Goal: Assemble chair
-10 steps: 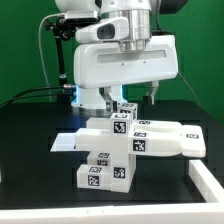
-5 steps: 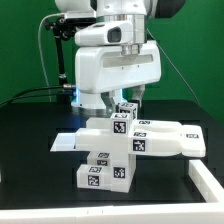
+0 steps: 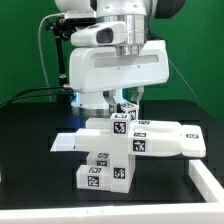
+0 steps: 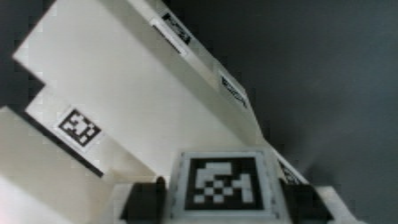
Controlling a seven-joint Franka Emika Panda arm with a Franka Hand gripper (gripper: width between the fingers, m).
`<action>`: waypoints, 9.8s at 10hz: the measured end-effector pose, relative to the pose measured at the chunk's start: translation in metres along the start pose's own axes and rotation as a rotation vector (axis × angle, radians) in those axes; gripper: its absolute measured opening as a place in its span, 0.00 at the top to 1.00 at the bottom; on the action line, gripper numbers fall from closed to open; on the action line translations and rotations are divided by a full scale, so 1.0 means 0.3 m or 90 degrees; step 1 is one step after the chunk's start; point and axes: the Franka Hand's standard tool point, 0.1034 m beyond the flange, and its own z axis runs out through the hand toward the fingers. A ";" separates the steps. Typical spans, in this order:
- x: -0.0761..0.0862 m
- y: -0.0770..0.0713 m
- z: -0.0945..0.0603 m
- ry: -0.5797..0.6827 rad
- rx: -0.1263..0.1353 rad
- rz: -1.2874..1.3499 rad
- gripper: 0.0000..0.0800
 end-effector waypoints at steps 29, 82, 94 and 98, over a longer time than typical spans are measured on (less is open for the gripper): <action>-0.001 0.010 -0.004 -0.020 0.023 0.319 0.19; 0.038 -0.018 0.025 -0.014 0.020 0.758 0.65; 0.066 -0.034 -0.067 -0.012 0.059 0.913 0.20; 0.067 -0.036 -0.136 -0.015 0.078 0.912 0.19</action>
Offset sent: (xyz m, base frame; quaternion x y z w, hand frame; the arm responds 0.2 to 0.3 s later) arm 0.0000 0.0000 0.0000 0.0000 0.0000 0.1296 0.9916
